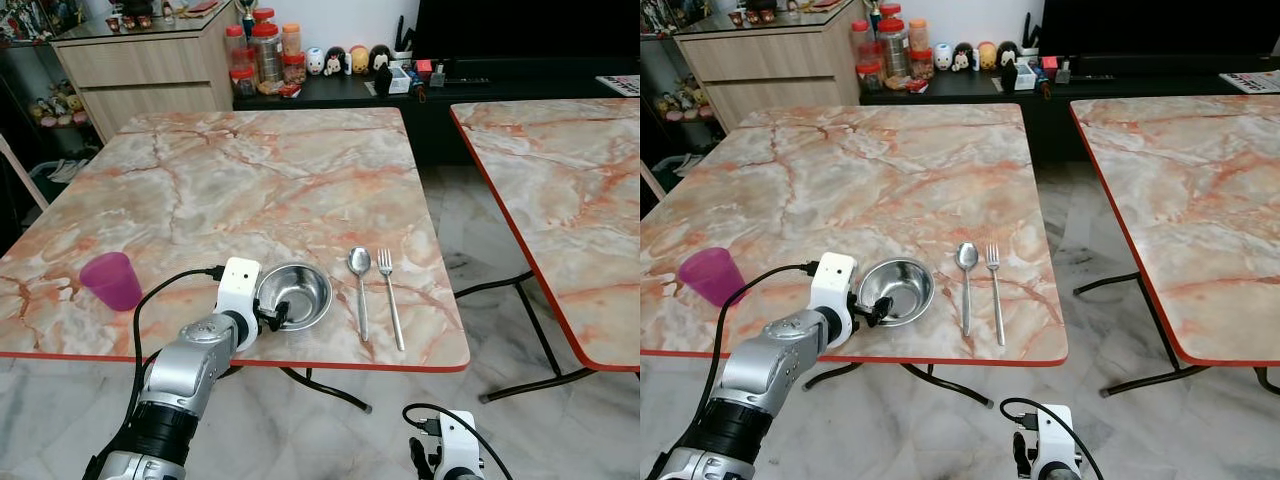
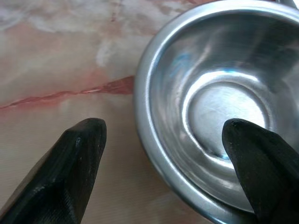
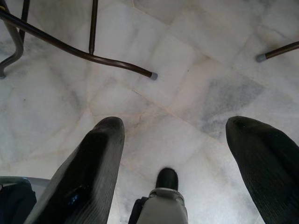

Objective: Setting the table

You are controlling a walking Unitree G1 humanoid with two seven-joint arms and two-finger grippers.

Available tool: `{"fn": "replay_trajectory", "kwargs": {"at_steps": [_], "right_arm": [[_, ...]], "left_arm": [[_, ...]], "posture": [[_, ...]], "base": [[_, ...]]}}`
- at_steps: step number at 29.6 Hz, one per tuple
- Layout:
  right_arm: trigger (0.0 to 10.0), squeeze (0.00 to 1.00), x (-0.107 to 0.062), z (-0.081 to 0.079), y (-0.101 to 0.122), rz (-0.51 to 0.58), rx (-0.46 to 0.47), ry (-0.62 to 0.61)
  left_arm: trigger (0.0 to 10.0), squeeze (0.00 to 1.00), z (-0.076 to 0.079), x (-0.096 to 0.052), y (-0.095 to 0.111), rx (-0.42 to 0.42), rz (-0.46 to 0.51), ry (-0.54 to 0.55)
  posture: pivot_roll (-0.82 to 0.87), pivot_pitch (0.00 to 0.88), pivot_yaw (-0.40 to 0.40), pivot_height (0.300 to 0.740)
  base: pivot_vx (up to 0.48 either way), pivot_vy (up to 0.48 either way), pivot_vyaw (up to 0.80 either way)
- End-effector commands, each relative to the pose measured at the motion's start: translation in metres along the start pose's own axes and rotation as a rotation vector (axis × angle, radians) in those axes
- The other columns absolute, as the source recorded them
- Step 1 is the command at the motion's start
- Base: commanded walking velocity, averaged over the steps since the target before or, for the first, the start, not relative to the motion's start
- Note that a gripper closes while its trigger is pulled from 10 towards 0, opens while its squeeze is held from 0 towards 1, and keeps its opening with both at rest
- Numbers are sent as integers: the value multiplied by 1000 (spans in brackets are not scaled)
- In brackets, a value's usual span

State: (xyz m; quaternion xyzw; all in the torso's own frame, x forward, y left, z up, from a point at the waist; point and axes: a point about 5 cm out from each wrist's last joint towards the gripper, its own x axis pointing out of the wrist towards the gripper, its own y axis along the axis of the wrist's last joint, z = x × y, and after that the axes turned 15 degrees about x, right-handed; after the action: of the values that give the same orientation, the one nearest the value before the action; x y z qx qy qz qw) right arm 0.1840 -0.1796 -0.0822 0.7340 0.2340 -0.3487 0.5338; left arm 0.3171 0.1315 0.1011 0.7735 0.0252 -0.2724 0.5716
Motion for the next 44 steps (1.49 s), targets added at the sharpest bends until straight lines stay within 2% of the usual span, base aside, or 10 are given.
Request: {"fn": "replay_trajectory", "kwargs": {"at_steps": [1, 20, 32, 38, 41, 44], "right_arm": [[10000, 0, 0, -1, -1, -7, 7, 5], [10000, 0, 0, -2, -1, -7, 10, 4], [10000, 0, 1, -3, 0, -7, 10, 8], [10000, 0, 1, -3, 0, -8, 11, 8], [10000, 0, 1, -3, 0, -8, 12, 8], [10000, 0, 1, -3, 0, -7, 14, 8]], "left_arm": [[0, 0, 0, 0, -5, 1, -25, 7], [0, 0, -5, -1, -1, -25, -6, 14], [0, 0, -3, -1, -2, -80, 1, -13], [0, 0, 0, -2, -3, -163, 23, -30], [0, 0, 0, -3, 1, -252, 91, -32], [0, 0, -1, -4, 3, -282, 120, -27]], "posture": [[4, 0, 54, 723], [10, 0, 53, 723], [15, 0, 50, 723], [14, 0, 50, 723], [13, 0, 49, 723], [13, 0, 49, 723]], "base": [[0, 0, 0], [0, 0, 0], [0, 0, 0], [0, 0, 0], [0, 0, 0], [0, 0, 0]]}}
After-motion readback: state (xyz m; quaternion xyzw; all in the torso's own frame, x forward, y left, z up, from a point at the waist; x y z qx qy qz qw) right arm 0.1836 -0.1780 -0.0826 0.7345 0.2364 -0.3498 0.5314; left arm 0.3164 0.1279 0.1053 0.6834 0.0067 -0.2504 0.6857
